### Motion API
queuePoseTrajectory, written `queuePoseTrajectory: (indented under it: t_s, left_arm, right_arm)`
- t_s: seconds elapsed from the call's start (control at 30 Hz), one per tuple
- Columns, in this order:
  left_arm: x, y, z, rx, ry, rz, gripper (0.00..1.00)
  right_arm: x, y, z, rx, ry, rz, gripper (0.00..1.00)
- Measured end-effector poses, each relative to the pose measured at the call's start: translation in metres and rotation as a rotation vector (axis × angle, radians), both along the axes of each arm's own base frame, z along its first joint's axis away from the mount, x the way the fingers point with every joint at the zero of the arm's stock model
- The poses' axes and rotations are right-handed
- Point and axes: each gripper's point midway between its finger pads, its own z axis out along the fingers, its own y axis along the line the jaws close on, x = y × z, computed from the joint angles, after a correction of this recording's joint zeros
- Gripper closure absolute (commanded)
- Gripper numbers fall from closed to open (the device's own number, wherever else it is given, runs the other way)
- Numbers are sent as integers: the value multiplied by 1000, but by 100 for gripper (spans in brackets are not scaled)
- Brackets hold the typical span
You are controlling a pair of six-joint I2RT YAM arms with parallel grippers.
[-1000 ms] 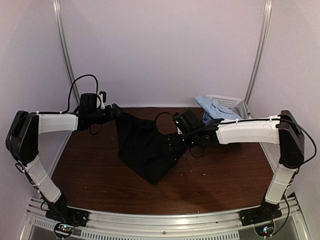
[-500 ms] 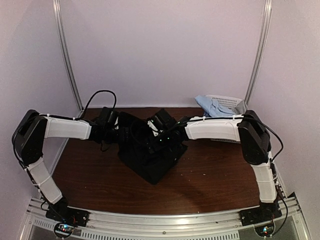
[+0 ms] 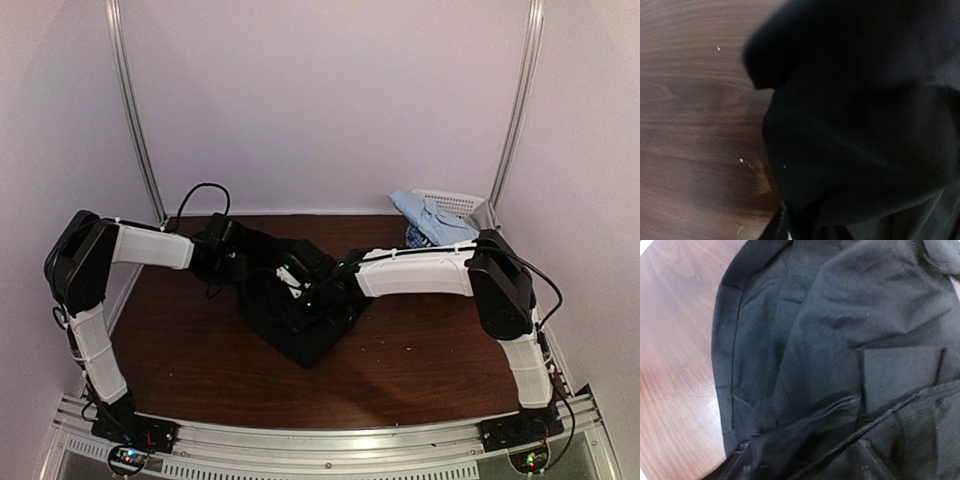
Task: Fold and stack the long sleeve shirts
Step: Flatten out the crumpled shirt at the center of the board.
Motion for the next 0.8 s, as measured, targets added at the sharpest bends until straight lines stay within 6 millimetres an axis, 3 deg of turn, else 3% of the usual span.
queuePoseTrajectory:
  t_s: [0.17, 0.27, 0.33, 0.57, 0.67, 0.8]
  left_arm:
    - [10, 3, 3, -18, -6, 1, 100]
    - [15, 2, 3, -39, -8, -5, 100]
    - [19, 2, 2, -55, -5, -10, 100]
    - [41, 15, -3, -116, 13, 0, 100]
    - [55, 22, -2, -154, 12, 7, 100]
    - [73, 25, -3, -205, 14, 0, 100]
  right_arm:
    - [-10, -8, -16, -33, 26, -1, 86]
    - [-16, -21, -28, -64, 47, -20, 96]
    - [-21, -31, -26, -60, 51, -40, 100]
    - [-57, -75, 14, 3, 38, -114, 100]
    - [-90, -79, 12, 34, 62, -111, 100]
    - [-128, -84, -14, 20, 119, -101, 75]
